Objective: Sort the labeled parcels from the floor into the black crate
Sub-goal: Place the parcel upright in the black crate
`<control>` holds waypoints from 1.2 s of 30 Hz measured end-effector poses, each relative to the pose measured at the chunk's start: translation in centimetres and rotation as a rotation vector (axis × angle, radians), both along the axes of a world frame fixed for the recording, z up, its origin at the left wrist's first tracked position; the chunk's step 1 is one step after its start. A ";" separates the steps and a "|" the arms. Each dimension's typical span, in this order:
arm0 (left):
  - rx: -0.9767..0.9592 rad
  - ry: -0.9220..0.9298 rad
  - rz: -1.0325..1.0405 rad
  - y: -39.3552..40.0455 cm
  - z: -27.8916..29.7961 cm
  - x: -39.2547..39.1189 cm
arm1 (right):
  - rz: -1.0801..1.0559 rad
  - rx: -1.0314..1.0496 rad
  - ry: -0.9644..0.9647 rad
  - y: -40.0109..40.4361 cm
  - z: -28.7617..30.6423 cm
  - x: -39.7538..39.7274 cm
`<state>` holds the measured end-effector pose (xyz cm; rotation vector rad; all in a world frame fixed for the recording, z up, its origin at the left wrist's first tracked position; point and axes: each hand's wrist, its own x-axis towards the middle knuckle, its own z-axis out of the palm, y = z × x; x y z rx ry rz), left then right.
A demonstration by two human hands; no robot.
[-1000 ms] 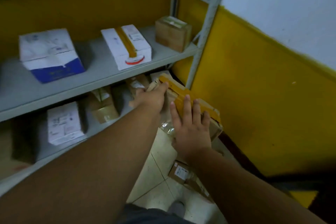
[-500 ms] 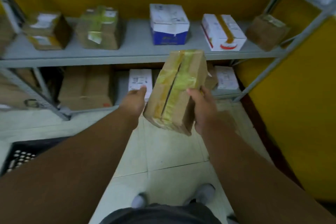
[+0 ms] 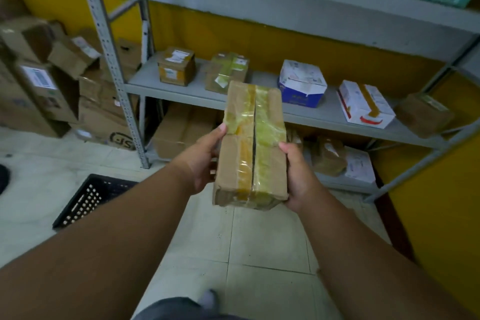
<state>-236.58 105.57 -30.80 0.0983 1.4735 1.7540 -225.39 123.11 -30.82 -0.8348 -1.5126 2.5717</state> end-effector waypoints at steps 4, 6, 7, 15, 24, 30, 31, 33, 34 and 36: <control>-0.153 0.105 0.318 -3.5 -1.5 4.6 | -0.098 0.194 -0.215 -4.4 -3.1 3.4; -0.173 0.039 0.303 -5.7 -2.4 6.6 | -0.081 0.268 -0.286 -6.7 -3.9 5.4; -0.167 0.020 0.290 -7.0 -2.8 7.3 | -0.062 0.298 -0.303 -7.8 -4.2 6.4; -0.118 0.135 0.274 -15.2 -2.0 5.6 | 0.034 0.345 -0.329 -17.2 -2.8 4.9; -0.339 0.318 0.276 -37.0 -2.6 -4.9 | 0.222 0.391 -0.229 -37.6 -3.8 -10.2; -0.461 0.429 0.472 -43.7 -4.2 -10.9 | 0.171 0.845 -0.097 -45.7 -4.8 -17.5; -0.466 0.425 0.474 -43.5 -4.7 -11.7 | 0.162 0.908 -0.081 -45.4 -5.1 -17.9; -0.498 0.426 0.468 -42.5 -5.8 -13.4 | 0.138 1.004 -0.082 -44.2 -5.9 -18.7; -0.512 0.433 0.461 -41.9 -6.1 -14.0 | 0.123 1.042 -0.091 -43.5 -6.2 -19.0; -0.536 0.419 0.431 -40.2 -7.4 -15.8 | 0.102 1.103 -0.140 -42.0 -7.4 -20.4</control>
